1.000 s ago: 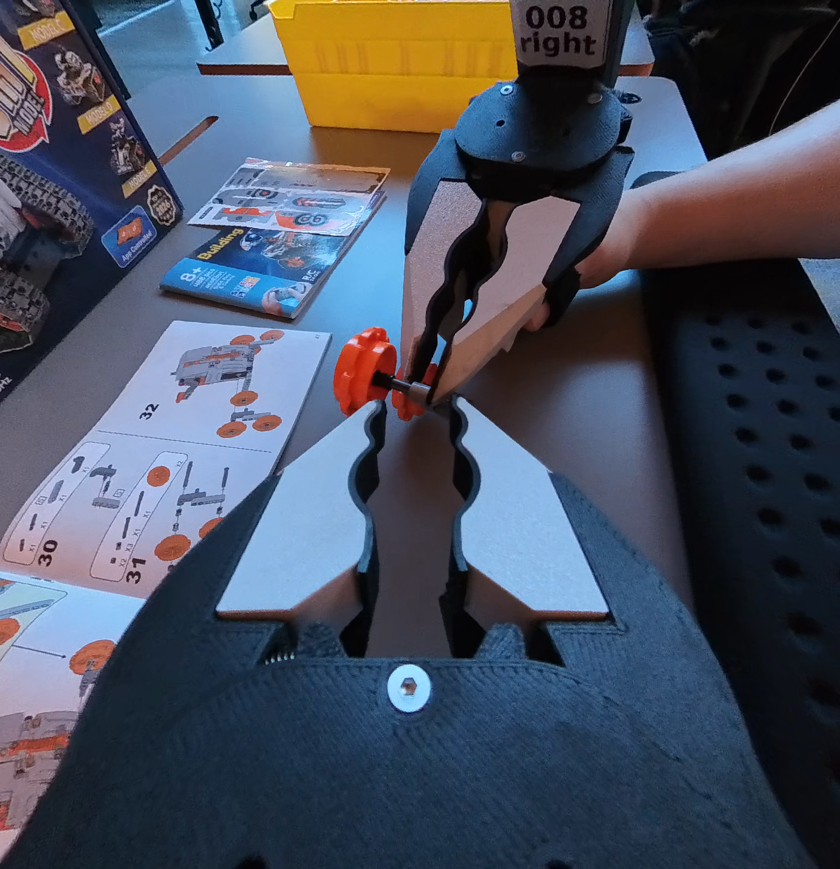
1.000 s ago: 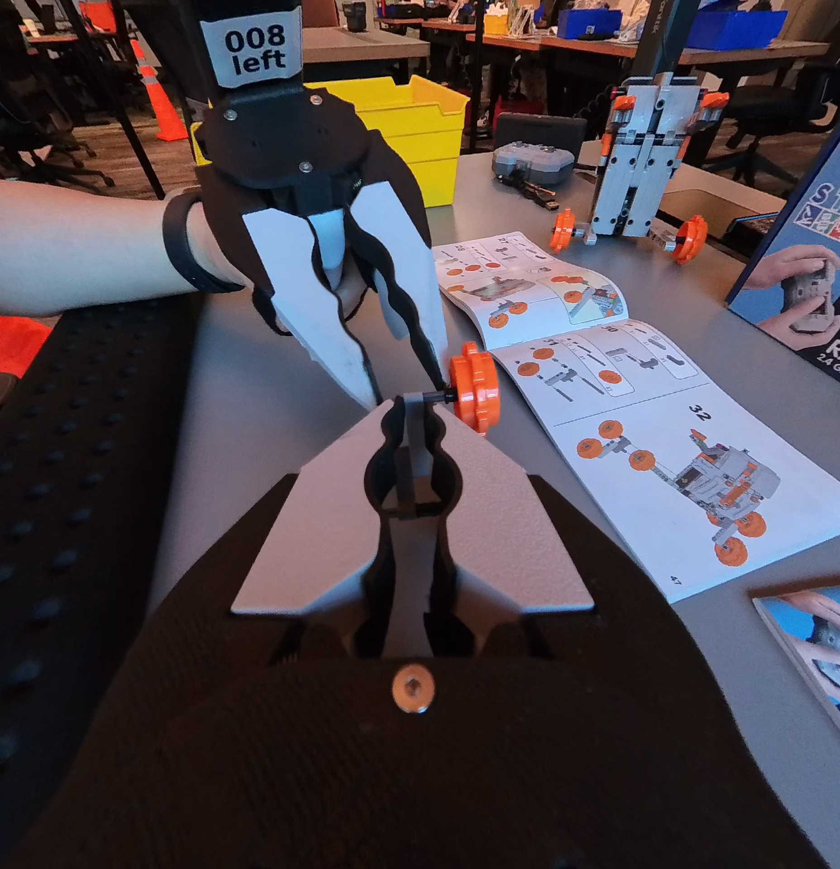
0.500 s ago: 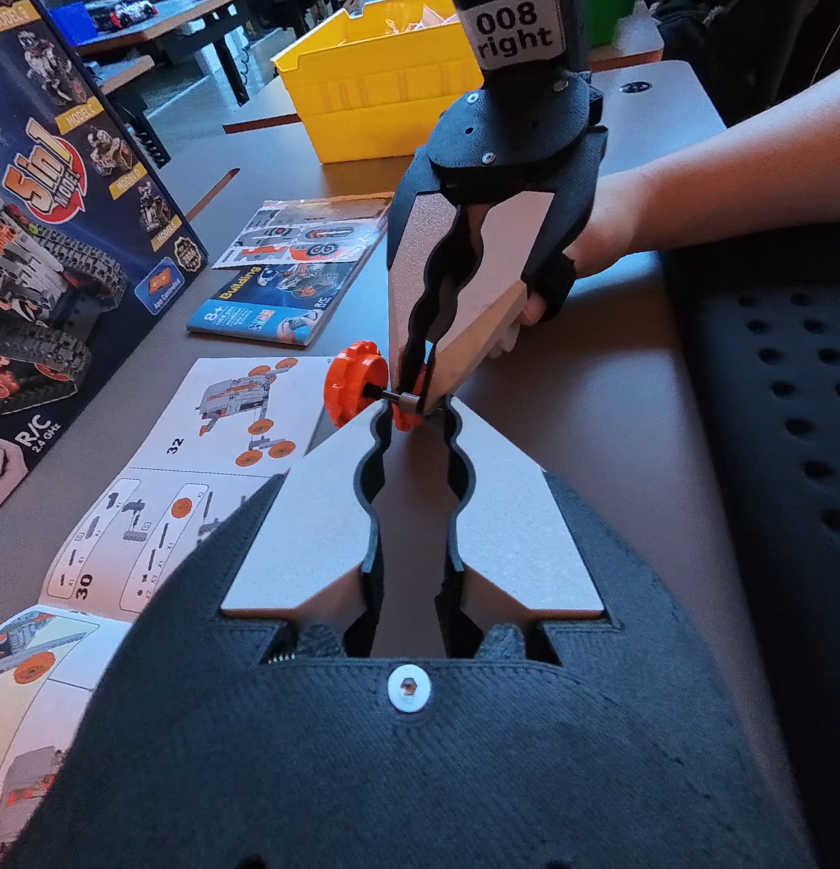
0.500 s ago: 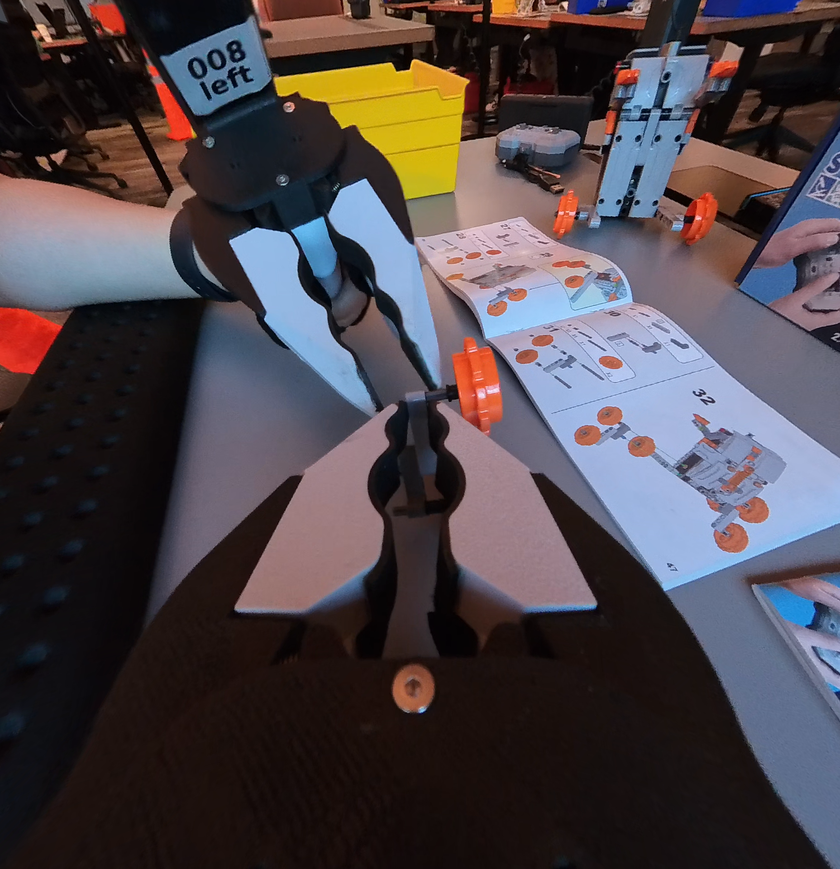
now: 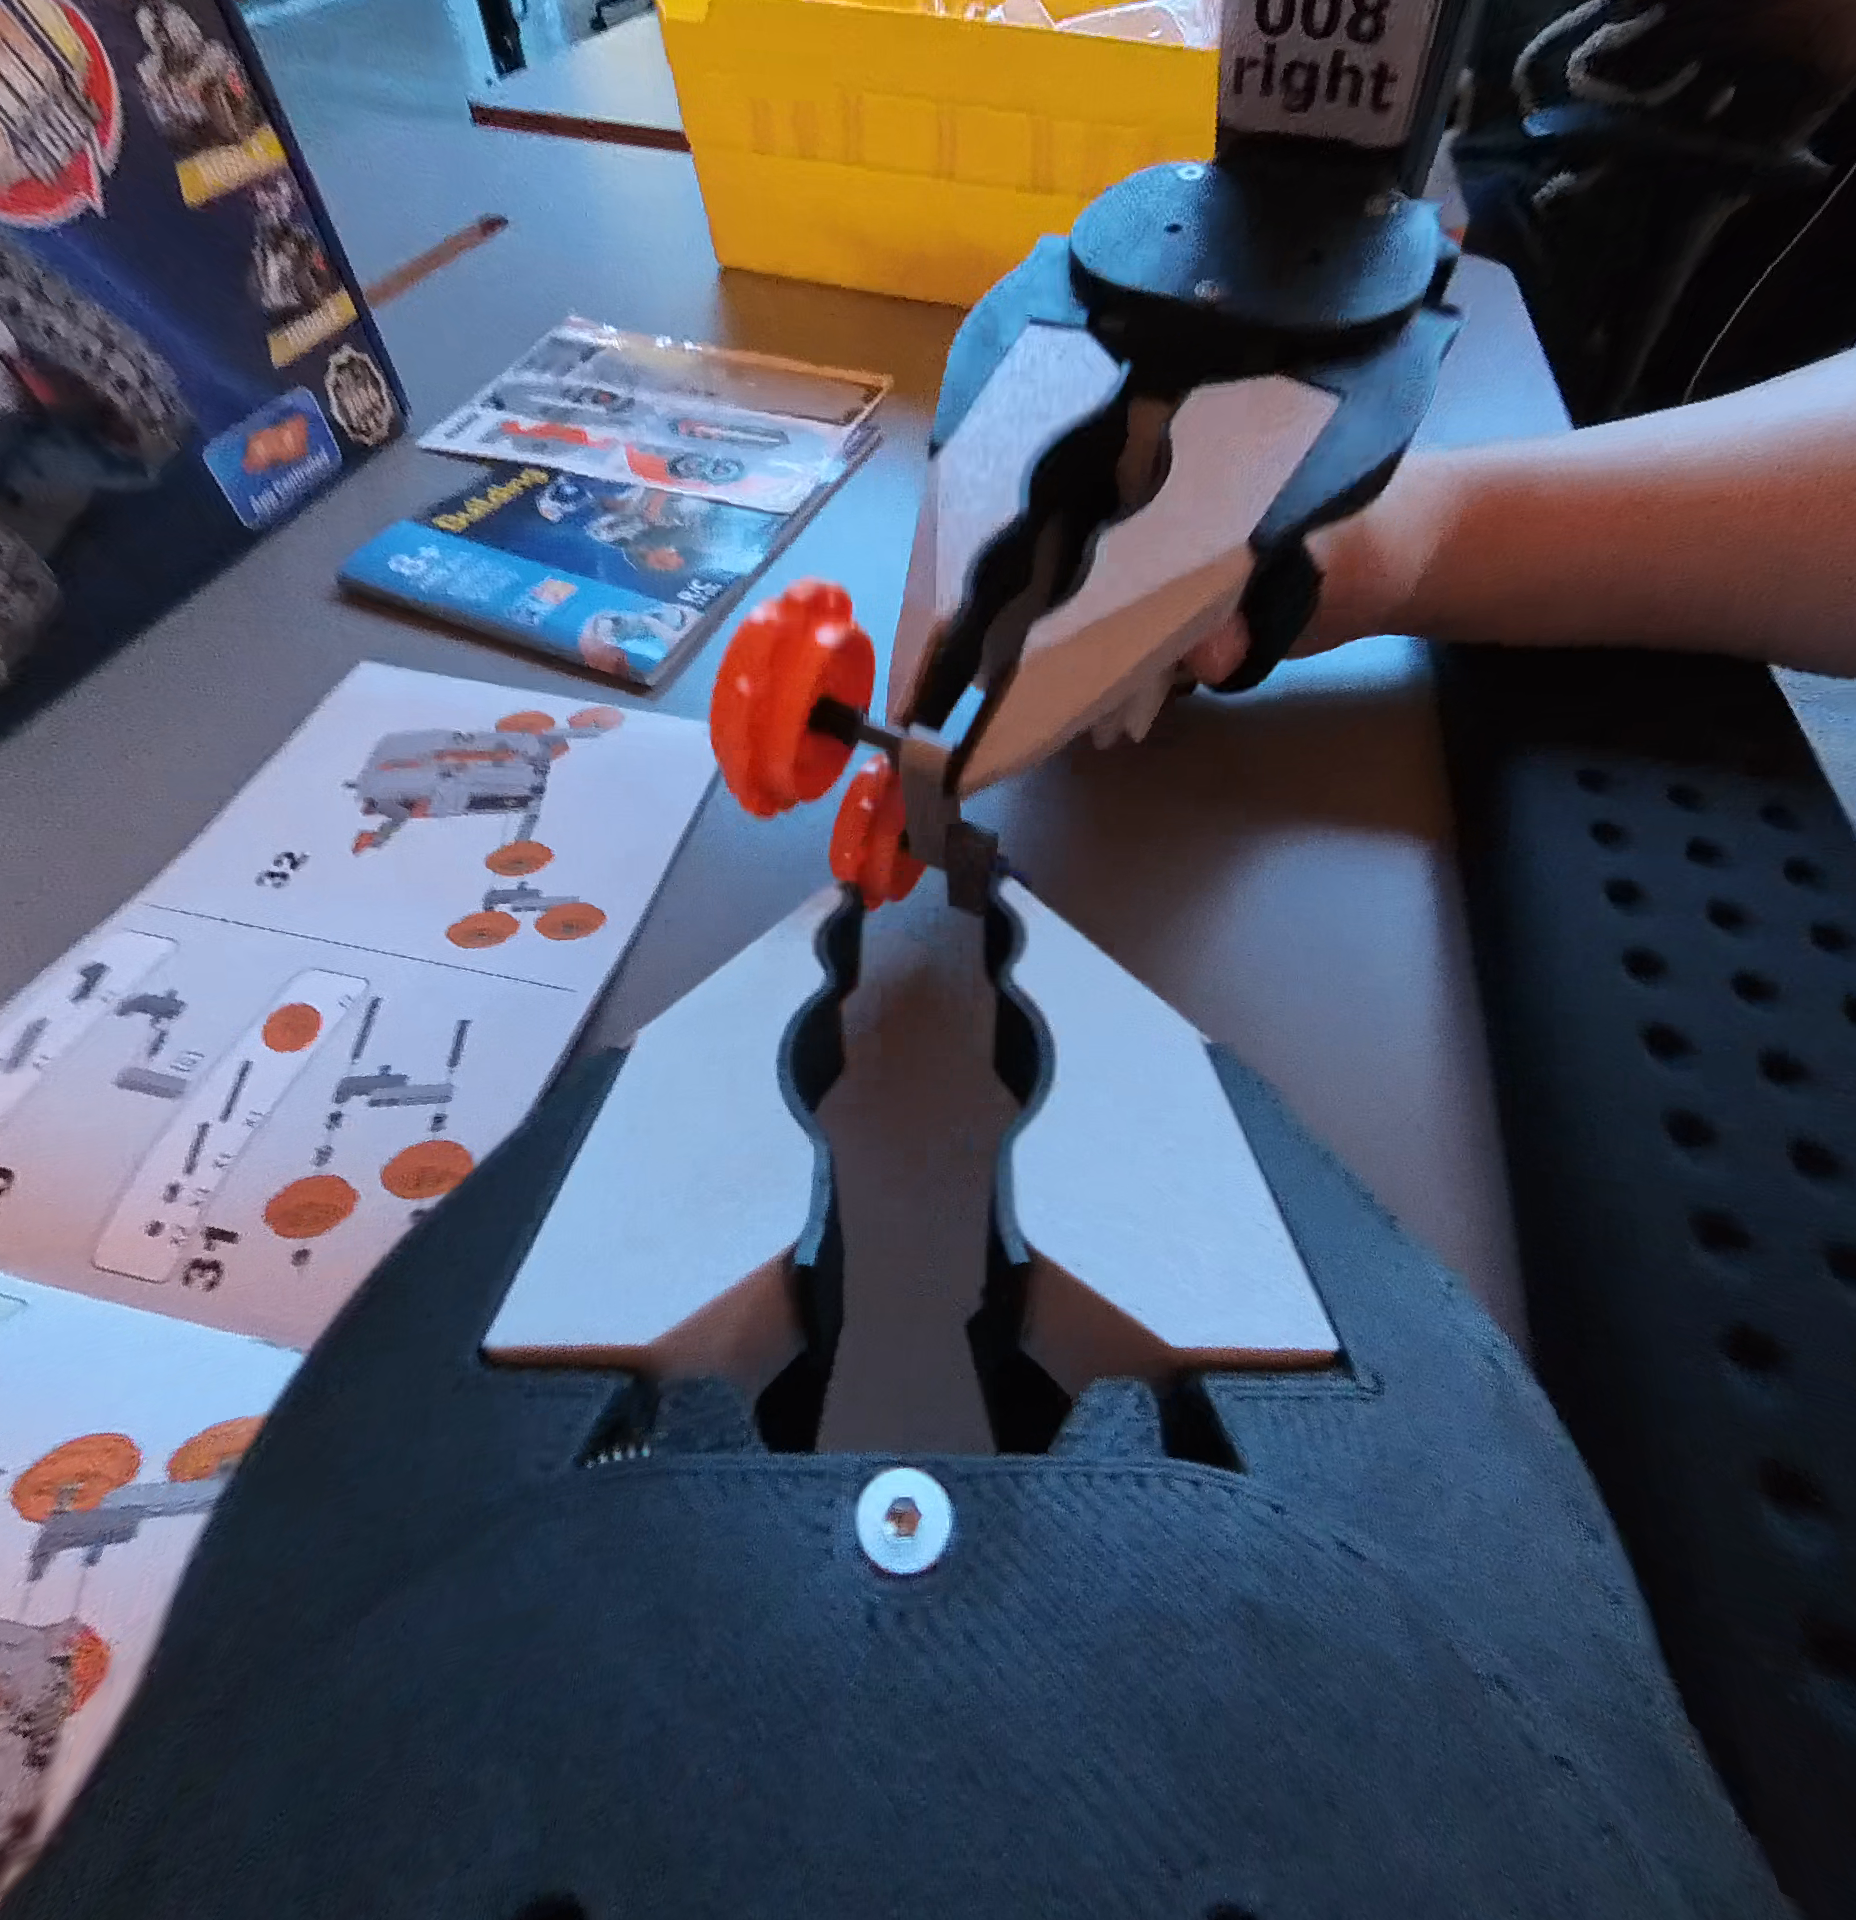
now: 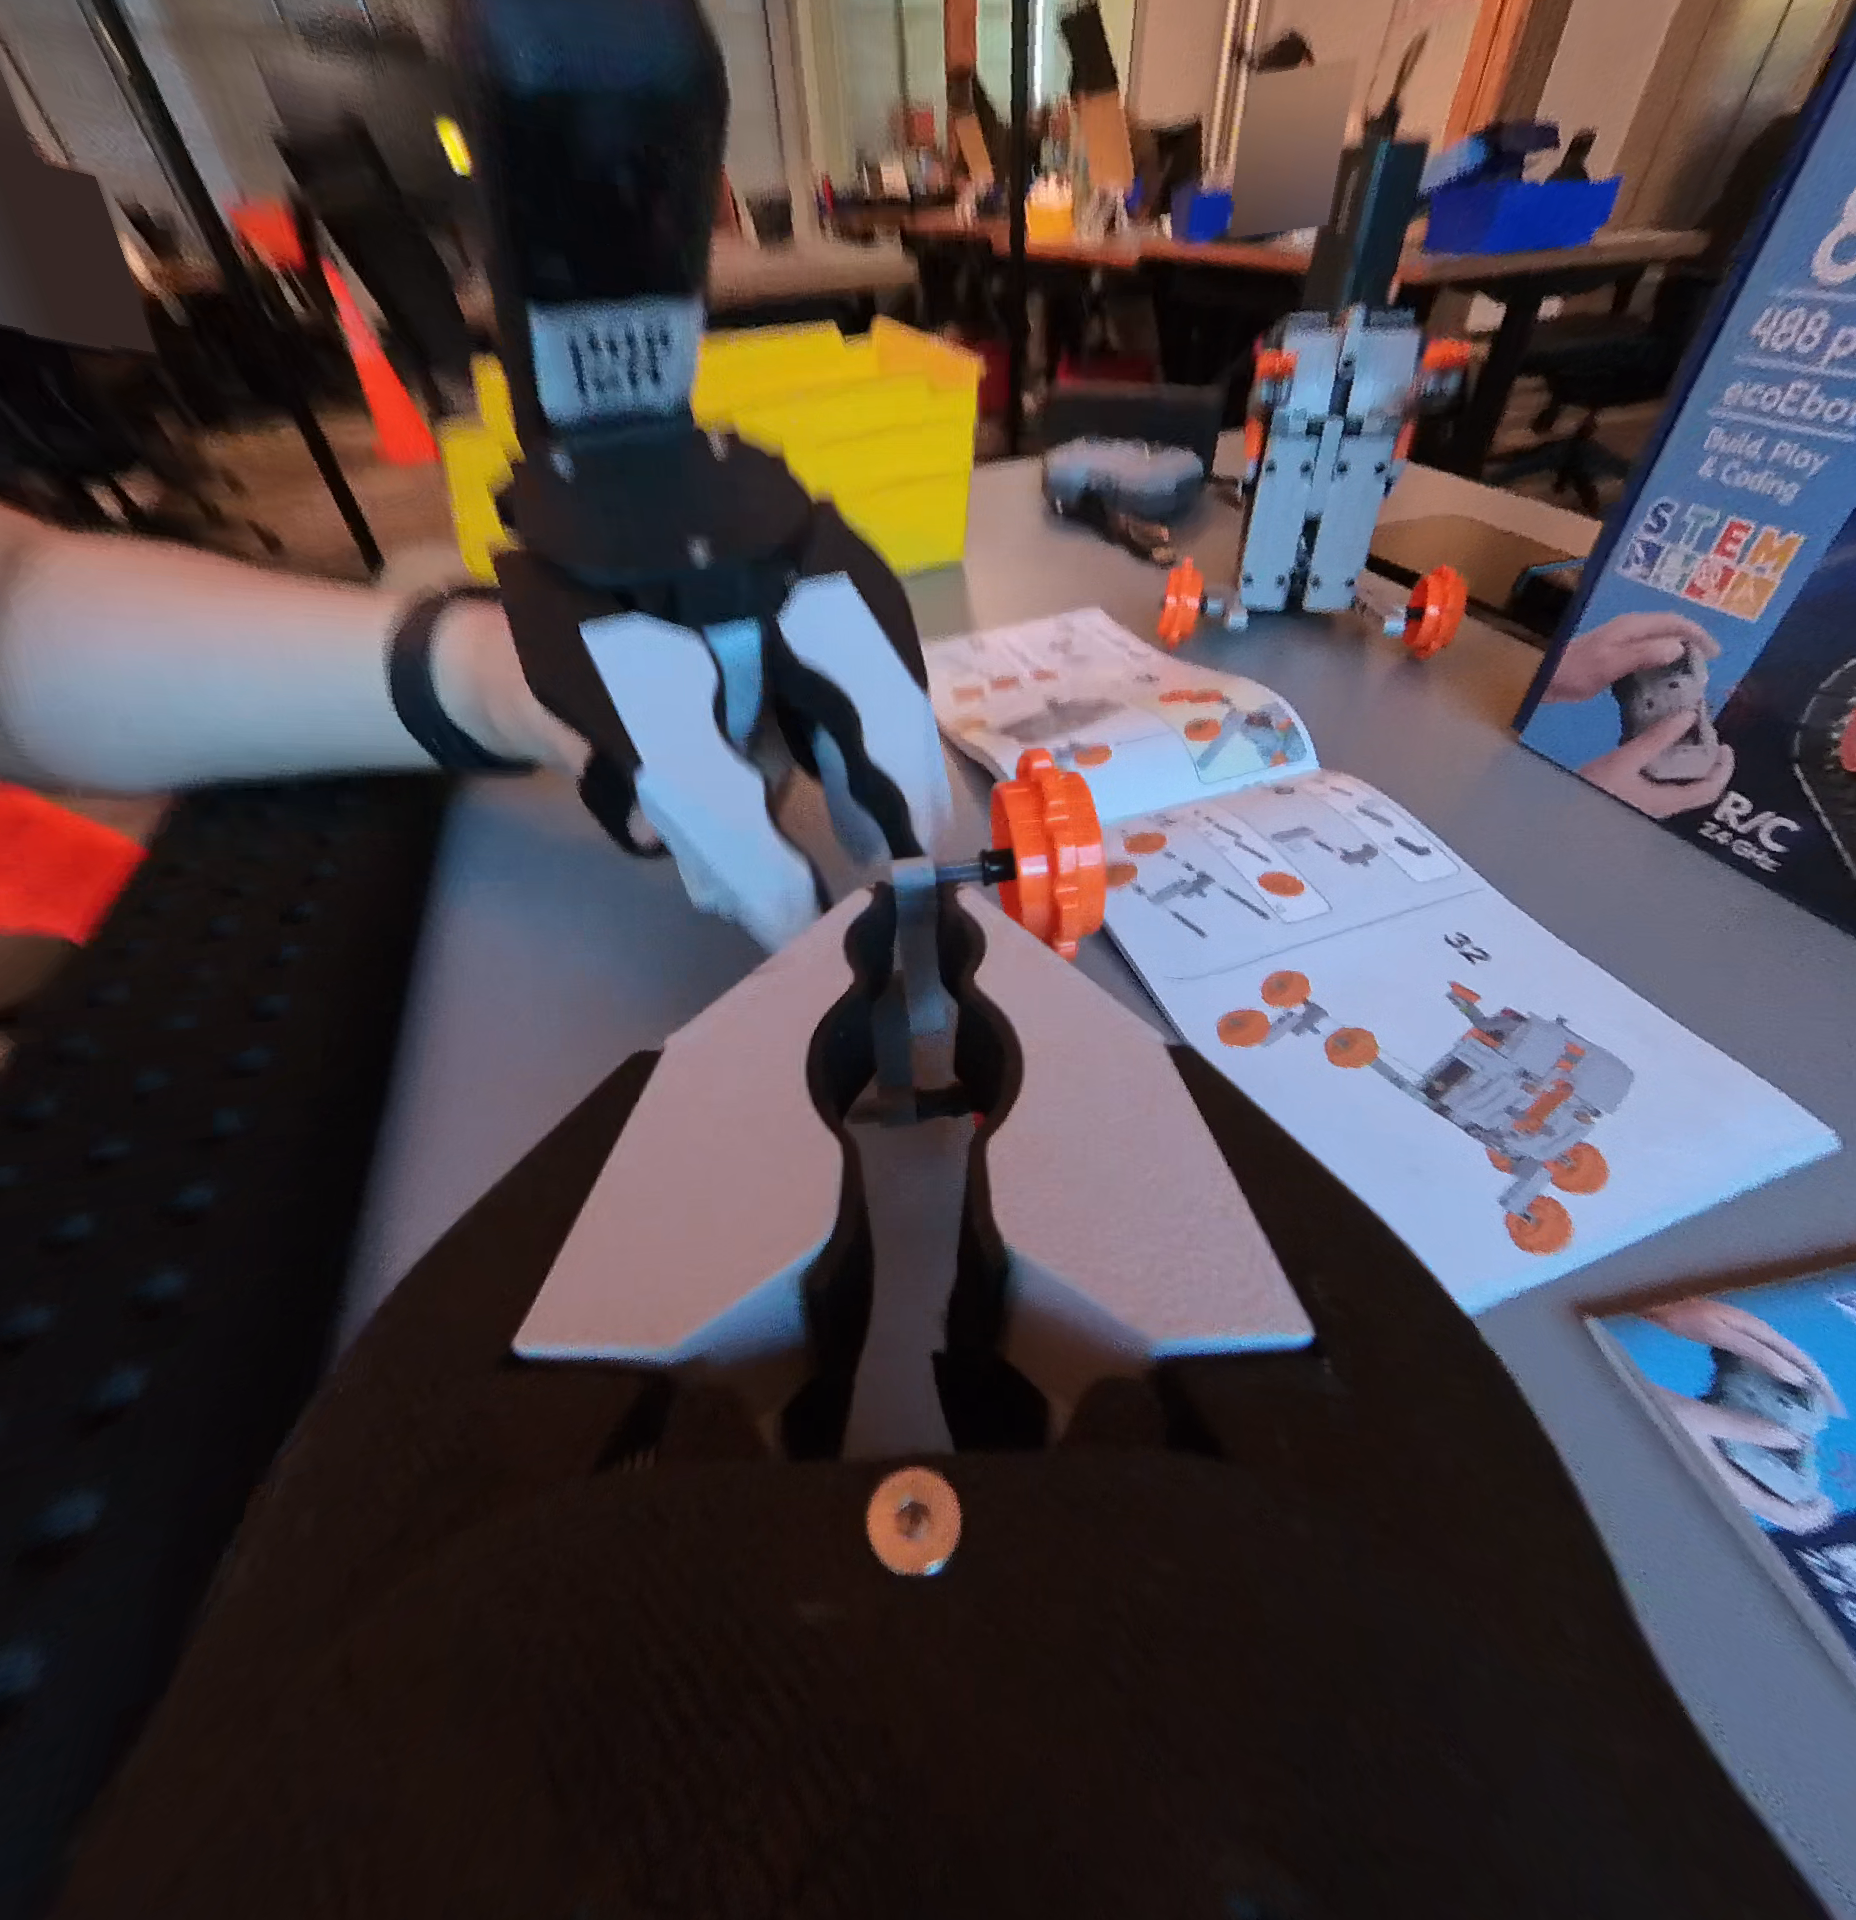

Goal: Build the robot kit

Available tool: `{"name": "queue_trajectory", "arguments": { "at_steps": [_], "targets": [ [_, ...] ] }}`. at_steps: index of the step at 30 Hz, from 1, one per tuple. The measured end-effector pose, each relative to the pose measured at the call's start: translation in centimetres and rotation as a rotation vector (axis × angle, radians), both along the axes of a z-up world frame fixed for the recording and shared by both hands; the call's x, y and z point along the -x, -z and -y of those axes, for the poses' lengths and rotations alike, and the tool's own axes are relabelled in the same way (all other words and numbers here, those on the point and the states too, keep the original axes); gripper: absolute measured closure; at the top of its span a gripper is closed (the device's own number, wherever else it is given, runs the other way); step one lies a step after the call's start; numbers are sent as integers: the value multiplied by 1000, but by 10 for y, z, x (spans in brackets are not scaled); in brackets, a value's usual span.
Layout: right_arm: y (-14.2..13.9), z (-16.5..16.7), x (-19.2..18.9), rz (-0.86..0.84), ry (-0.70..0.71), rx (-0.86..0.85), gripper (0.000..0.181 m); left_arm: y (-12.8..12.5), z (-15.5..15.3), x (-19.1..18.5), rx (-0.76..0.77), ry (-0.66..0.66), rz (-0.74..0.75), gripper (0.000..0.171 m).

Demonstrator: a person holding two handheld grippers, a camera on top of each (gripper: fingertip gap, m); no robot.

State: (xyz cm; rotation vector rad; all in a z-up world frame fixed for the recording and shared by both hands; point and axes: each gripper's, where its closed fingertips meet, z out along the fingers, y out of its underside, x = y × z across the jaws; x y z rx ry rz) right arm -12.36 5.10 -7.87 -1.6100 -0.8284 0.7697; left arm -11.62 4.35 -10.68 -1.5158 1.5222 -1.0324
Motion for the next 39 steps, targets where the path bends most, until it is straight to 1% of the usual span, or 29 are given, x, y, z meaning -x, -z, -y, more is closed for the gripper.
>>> {"name": "queue_trajectory", "arguments": {
  "at_steps": [1, 3, 5, 8, 10, 12, 14, 17, 19, 20, 22, 23, 24, 26, 29, 31, 32, 34, 36, 38, 39],
  "targets": [
    [-8, 1, 0, -72, -11, 17, 175, -1, 3, -1, 21, 14, 9, 147],
    [-23, 0, -1, -191, -23, 30, 175, -7, 7, -6, 42, 13, 51, 151],
    [-31, 0, -3, -259, -22, 34, 175, -15, 9, -11, 67, 8, 93, 151],
    [-35, 0, -5, -286, -24, 27, 175, -23, 11, -14, 83, 4, 126, 152],
    [-34, 0, -6, -283, -26, 21, 175, -25, 12, -13, 34, 4, 127, 154],
    [-31, 0, -6, -238, -16, 1, 175, -24, 12, -11, -29, -4, 109, 154],
    [-30, 1, -7, -201, -15, -25, 175, -25, 13, -7, -52, 9, 108, 154],
    [-35, 5, -7, -245, -55, -14, 176, -33, 9, 1, -47, 19, 139, 156],
    [-39, 12, -5, -312, -132, 35, 175, -45, 2, 8, -24, 8, 192, 156],
    [-40, 14, -5, -338, -156, 59, 175, -52, -1, 11, 9, 7, 233, 152],
    [-43, 19, -2, -373, -204, 79, 175, -63, 1, 12, 124, 37, 298, 127],
    [-43, 21, 0, -376, -221, 83, 175, -64, 3, 11, 189, 52, 307, 120],
    [-42, 24, 3, -378, -250, 93, 175, -65, 5, 10, 232, 66, 315, 123],
    [-39, 30, 8, -377, -298, 125, 175, -67, 8, 9, 244, 87, 333, 133],
    [-42, 39, 13, -422, -383, 175, 176, -65, 10, 9, 264, 110, 324, 136],
    [-40, 41, 15, -424, -407, 192, 176, -64, 15, 9, 299, 145, 312, 145],
    [-37, 40, 15, -405, -393, 188, 176, -63, 18, 9, 298, 159, 301, 157],
    [-34, 35, 13, -393, -362, 183, 175, -61, 15, 8, 226, 123, 276, 159],
    [-28, 25, 10, -378, -301, 202, 171, -59, 6, 9, 66, 48, 247, 159],
    [-26, 16, 7, -373, -240, 212, 158, -54, -7, 11, -122, -50, 195, 159],
    [-24, 8, 3, -359, -186, 212, 156, -52, -14, 12, -206, -103, 166, 159]
  ]
}}
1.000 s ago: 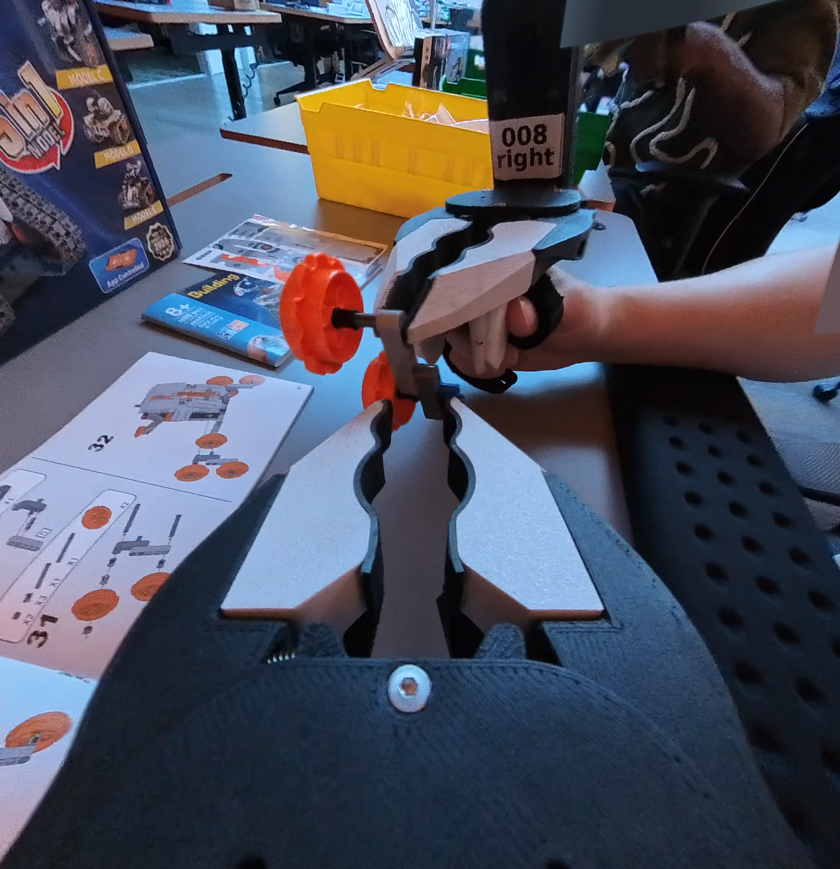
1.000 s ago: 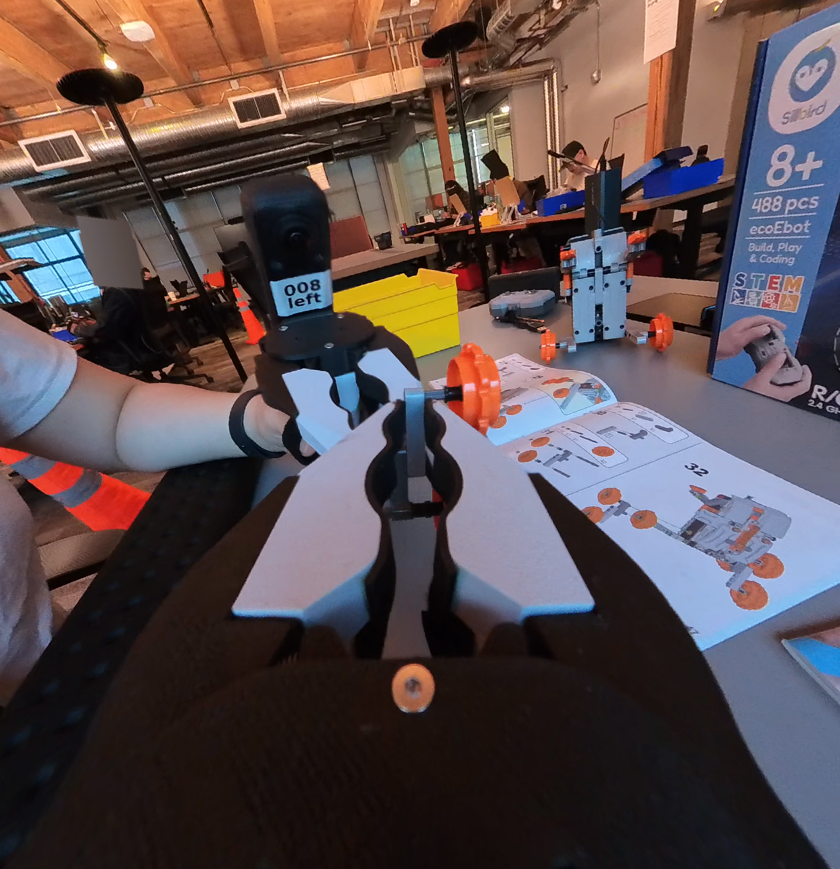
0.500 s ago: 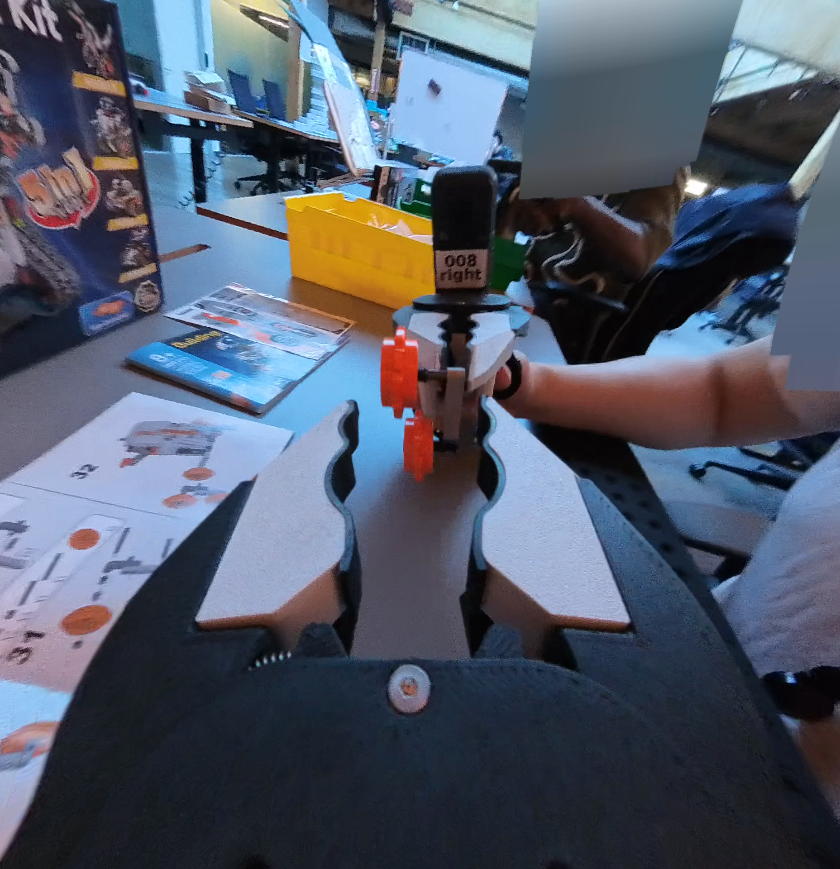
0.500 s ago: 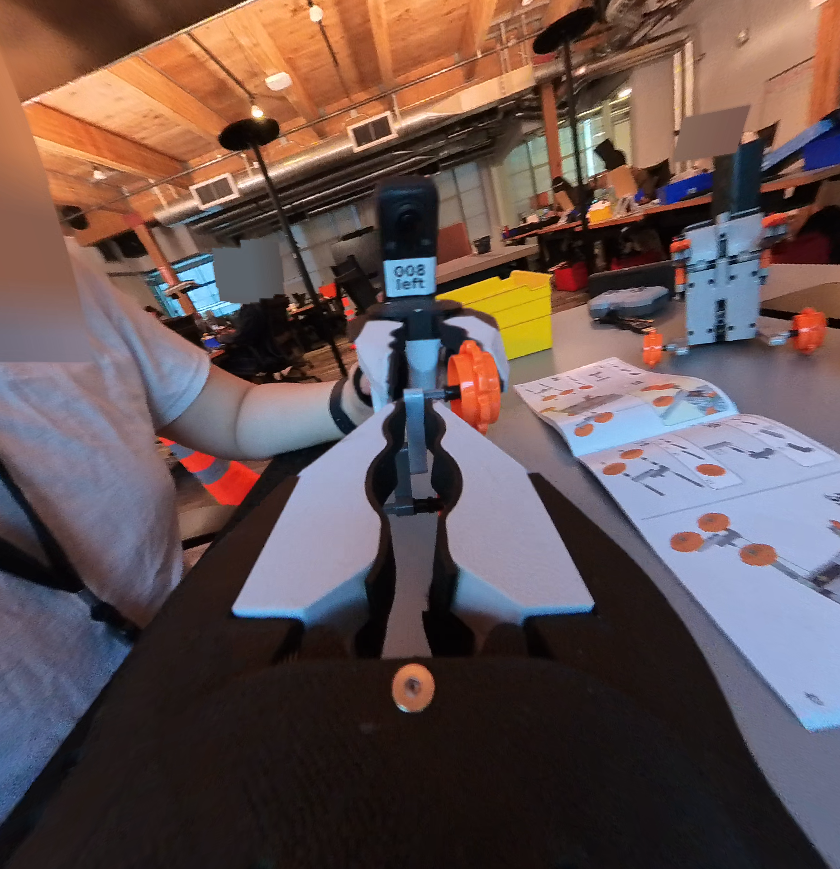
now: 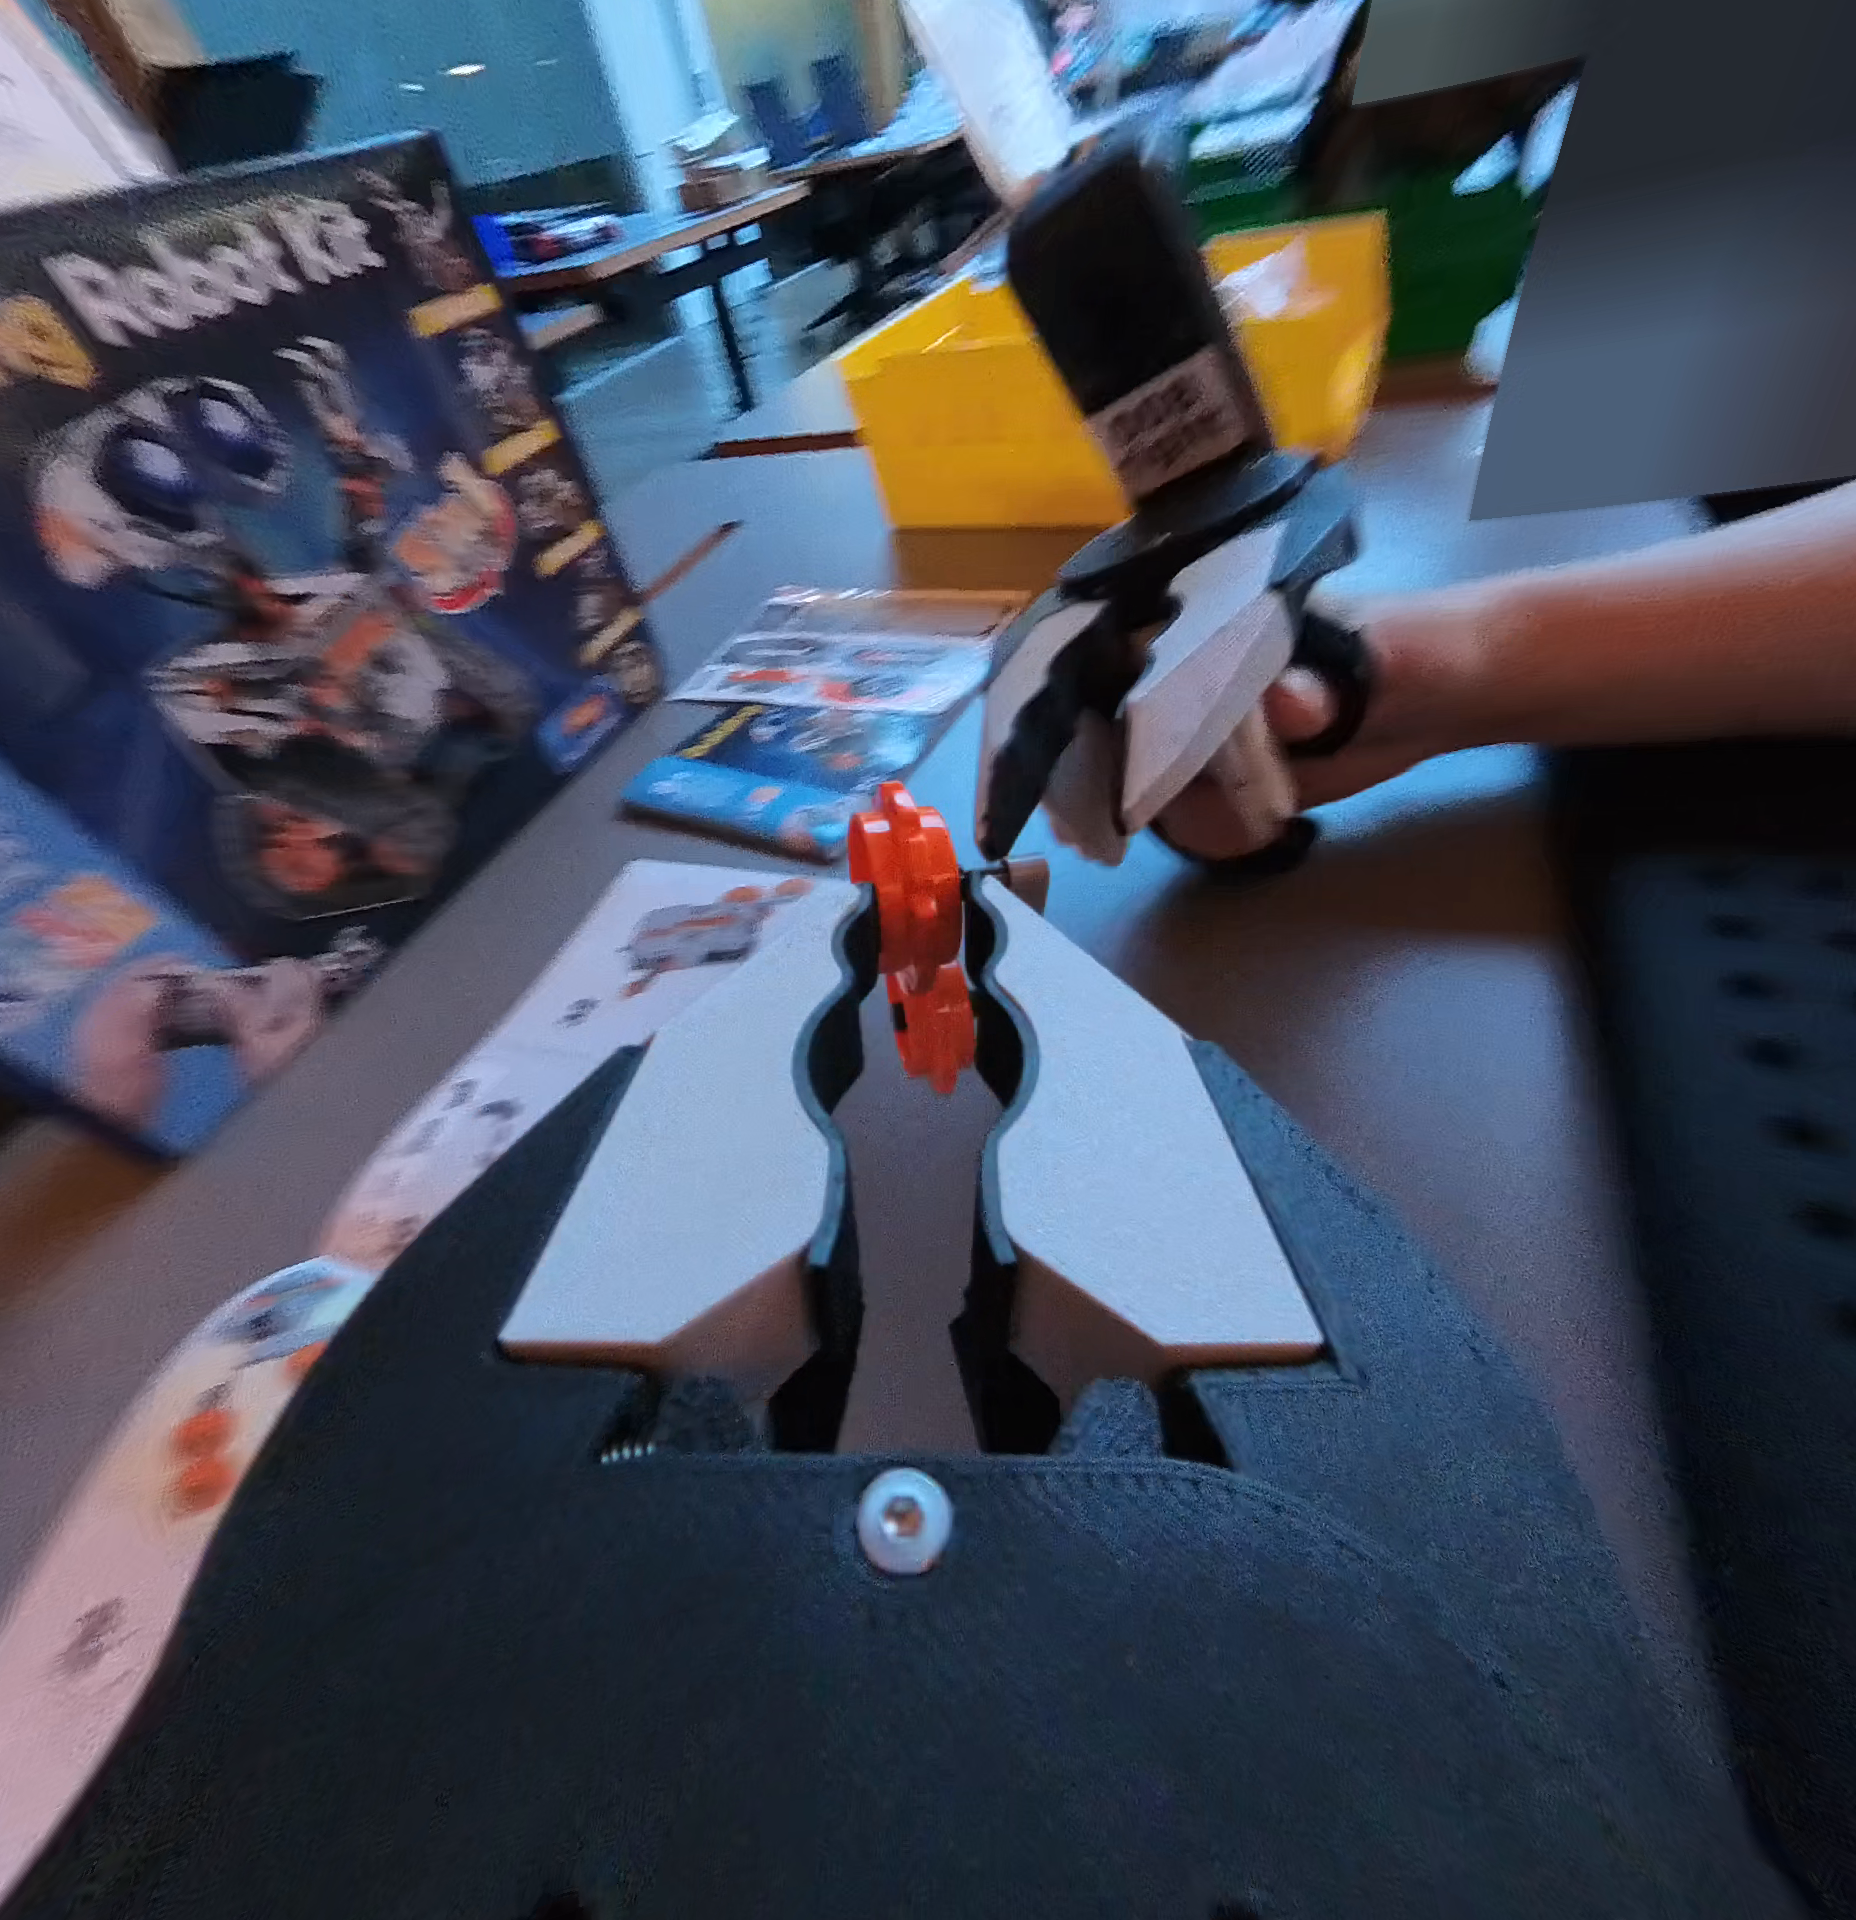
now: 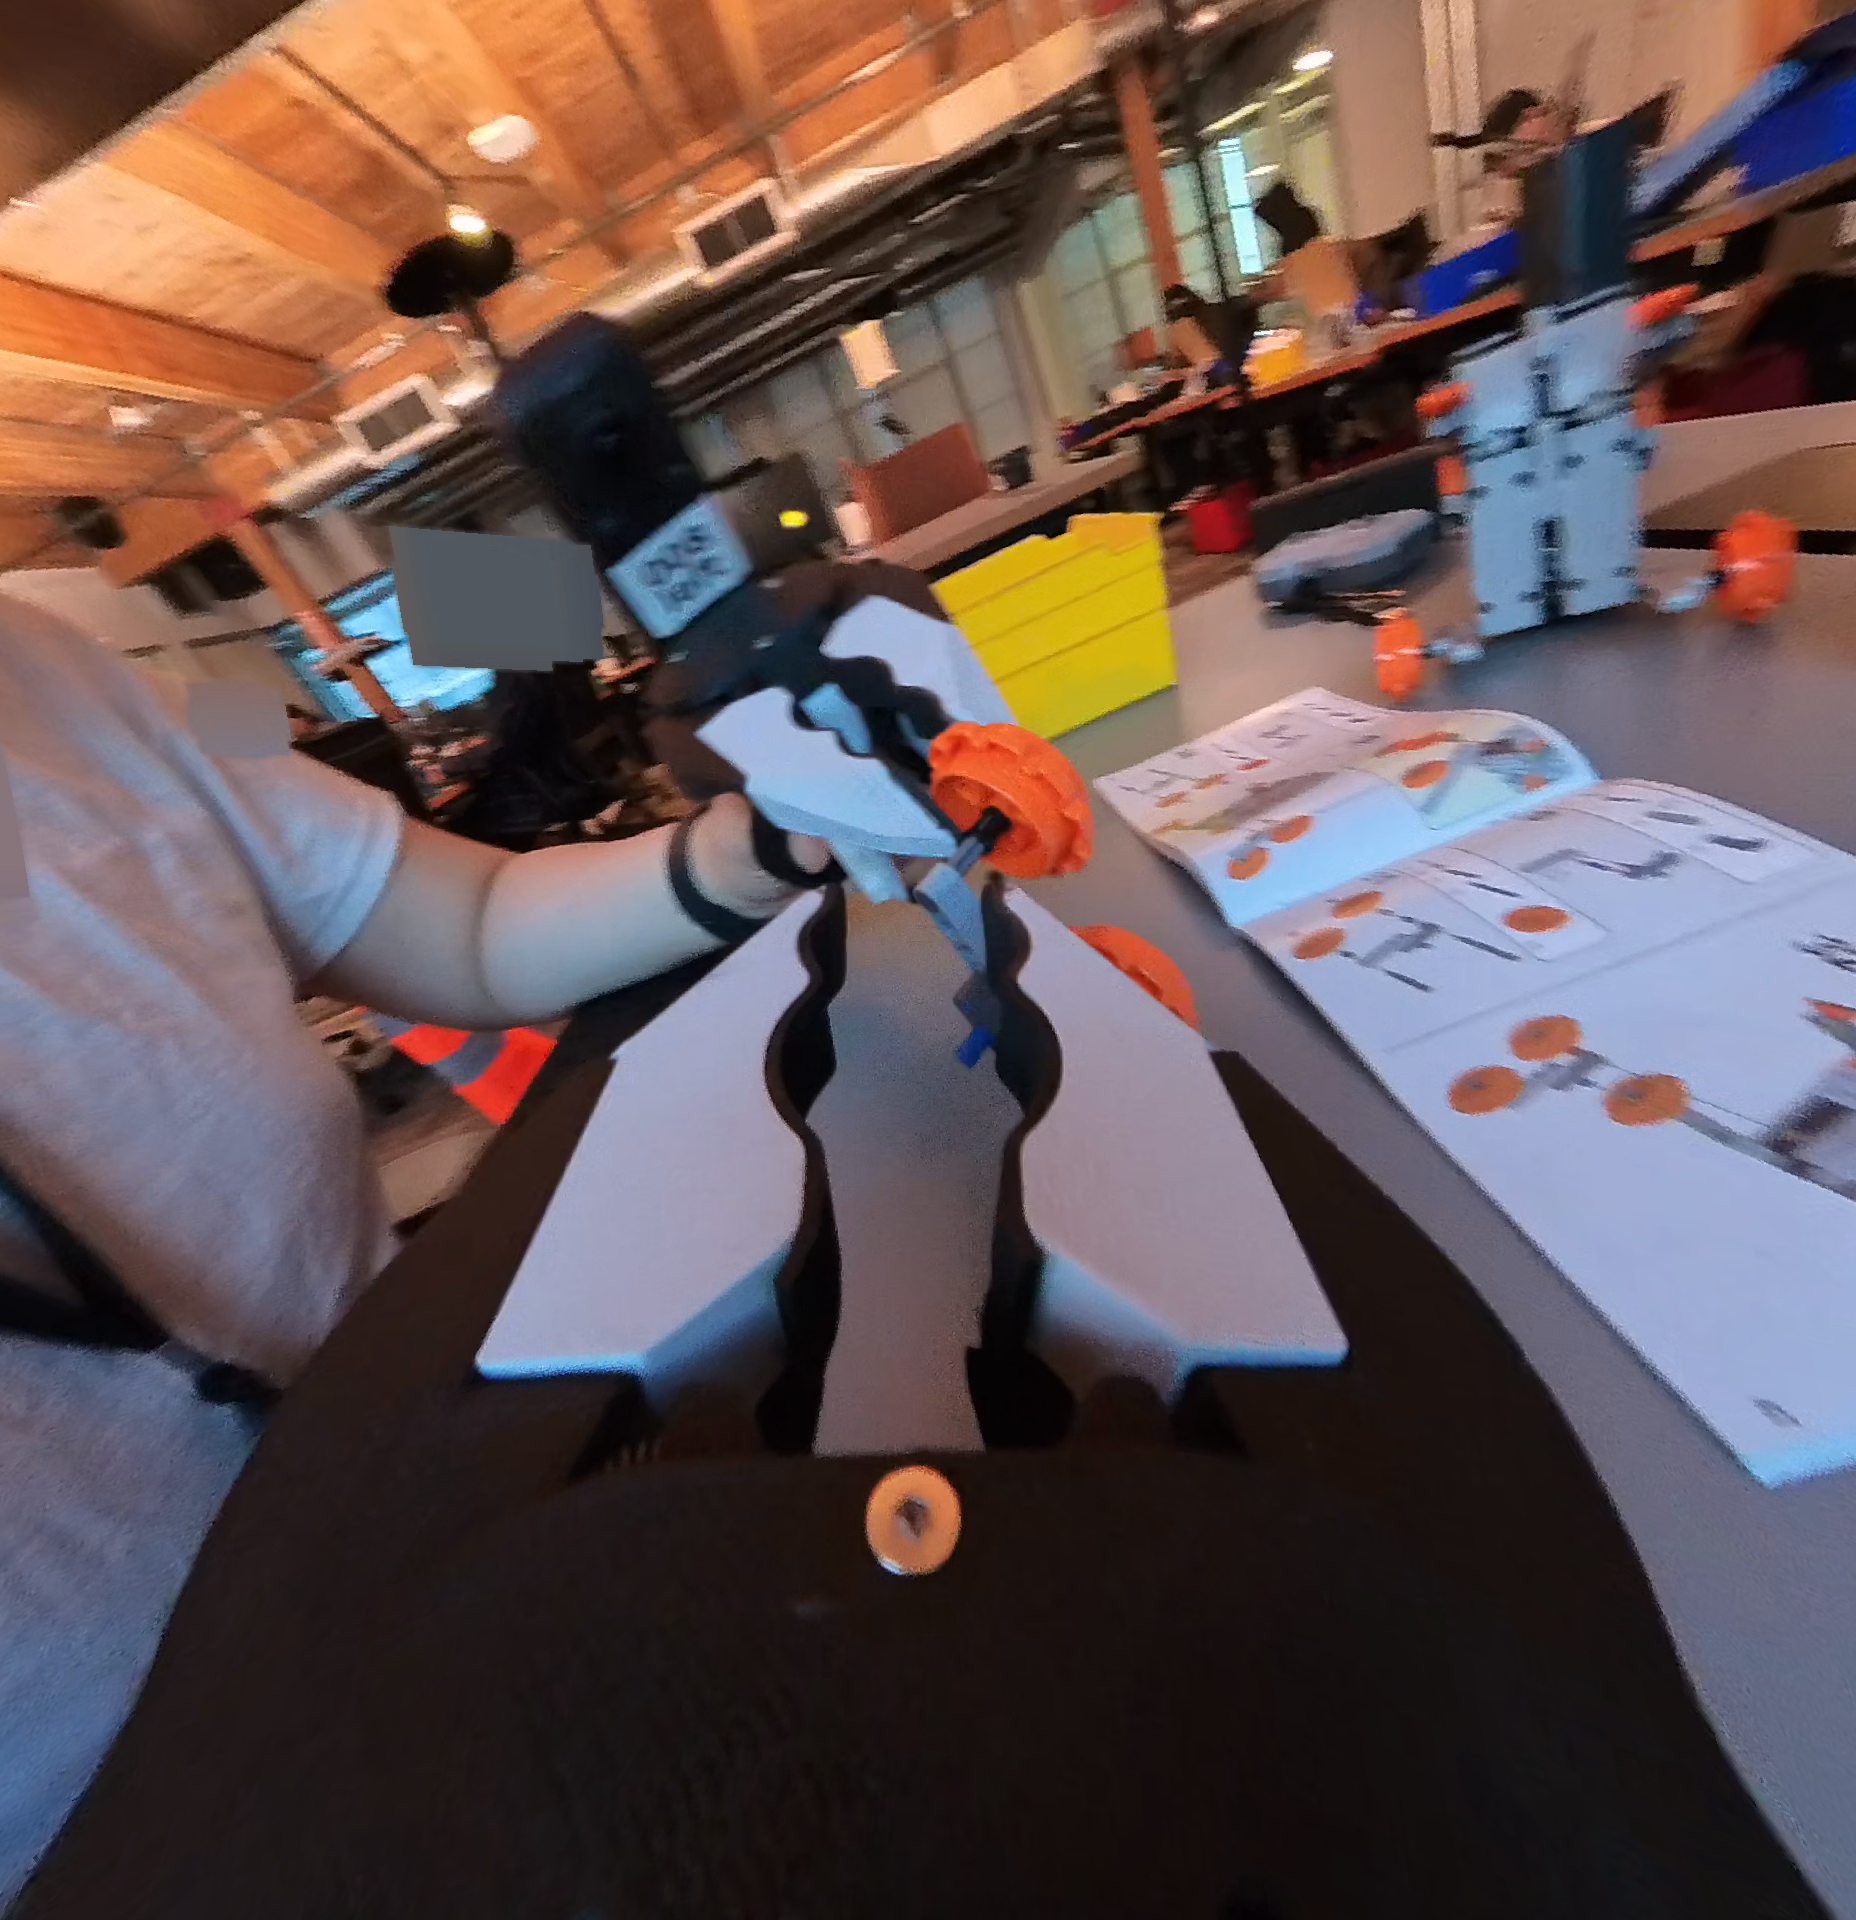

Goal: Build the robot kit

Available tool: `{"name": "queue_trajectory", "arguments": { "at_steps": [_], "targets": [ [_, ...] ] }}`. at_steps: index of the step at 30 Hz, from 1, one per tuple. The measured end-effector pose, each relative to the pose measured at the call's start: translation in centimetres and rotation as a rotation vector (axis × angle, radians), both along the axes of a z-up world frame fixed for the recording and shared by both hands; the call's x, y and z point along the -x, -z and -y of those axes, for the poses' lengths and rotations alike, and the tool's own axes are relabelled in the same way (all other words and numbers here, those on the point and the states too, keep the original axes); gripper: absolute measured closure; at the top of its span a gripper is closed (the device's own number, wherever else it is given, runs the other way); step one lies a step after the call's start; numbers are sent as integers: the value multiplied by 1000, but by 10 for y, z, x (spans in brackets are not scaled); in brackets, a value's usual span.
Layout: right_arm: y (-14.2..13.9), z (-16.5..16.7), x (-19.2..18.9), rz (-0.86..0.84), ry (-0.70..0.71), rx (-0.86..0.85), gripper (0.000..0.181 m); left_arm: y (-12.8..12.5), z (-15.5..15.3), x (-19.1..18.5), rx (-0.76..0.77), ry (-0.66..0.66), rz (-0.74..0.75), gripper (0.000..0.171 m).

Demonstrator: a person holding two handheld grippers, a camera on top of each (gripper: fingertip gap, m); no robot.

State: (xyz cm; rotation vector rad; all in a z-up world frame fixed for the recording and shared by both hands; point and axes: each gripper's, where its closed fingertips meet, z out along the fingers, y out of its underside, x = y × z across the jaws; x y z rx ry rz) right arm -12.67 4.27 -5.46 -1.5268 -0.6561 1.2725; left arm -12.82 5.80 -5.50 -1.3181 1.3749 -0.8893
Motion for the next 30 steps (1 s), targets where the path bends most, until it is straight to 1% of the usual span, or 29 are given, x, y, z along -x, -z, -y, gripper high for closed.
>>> {"name": "queue_trajectory", "arguments": {
  "at_steps": [1, 3, 6, 8, 12, 13, 17, 19, 20, 22, 24, 25, 26, 27, 28, 30],
  "targets": [
    [0, -3, -2, 20, 37, -13, 156, 2, -7, 1, -53, -57, -22, 159],
    [-5, -10, -4, 67, 132, -62, 155, 5, -18, 2, -63, -140, -49, 159],
    [1, -19, -6, 239, 291, -141, 157, 14, -28, 3, 44, -198, -66, 159],
    [1, -23, -4, 315, 364, -197, 158, 21, -34, 3, 98, -228, -78, 159],
    [11, -38, -5, 457, 478, -226, 159, 30, -40, 3, 192, -269, -87, 158],
    [14, -41, -6, 479, 489, -221, 160, 32, -41, 3, 211, -278, -91, 159],
    [32, -47, 1, 505, 456, -138, 164, 37, -41, 1, 323, -280, -74, 158],
    [42, -49, 2, 561, 444, -112, 165, 37, -39, 0, 377, -275, -59, 158],
    [44, -48, 3, 577, 436, -115, 172, 37, -39, 0, 394, -272, -51, 158],
    [38, -46, 1, 579, 440, -151, 176, 33, -36, -2, 402, -236, -29, 158],
    [30, -42, -1, 552, 417, -172, 176, 25, -28, -2, 390, -158, -3, 154],
    [30, -38, 0, 519, 381, -145, 176, 22, -22, -2, 390, -92, 5, 138],
    [28, -33, 2, 466, 329, -120, 176, 19, -18, -2, 386, -36, 13, 111],
    [24, -27, 4, 405, 279, -104, 176, 16, -13, -1, 379, 24, 24, 97],
    [18, -21, 7, 353, 227, -107, 176, 12, -6, 1, 367, 91, 36, 99],
    [13, -15, 8, 307, 190, -111, 176, 5, 8, 1, 321, 186, 58, 101]
  ]
}}
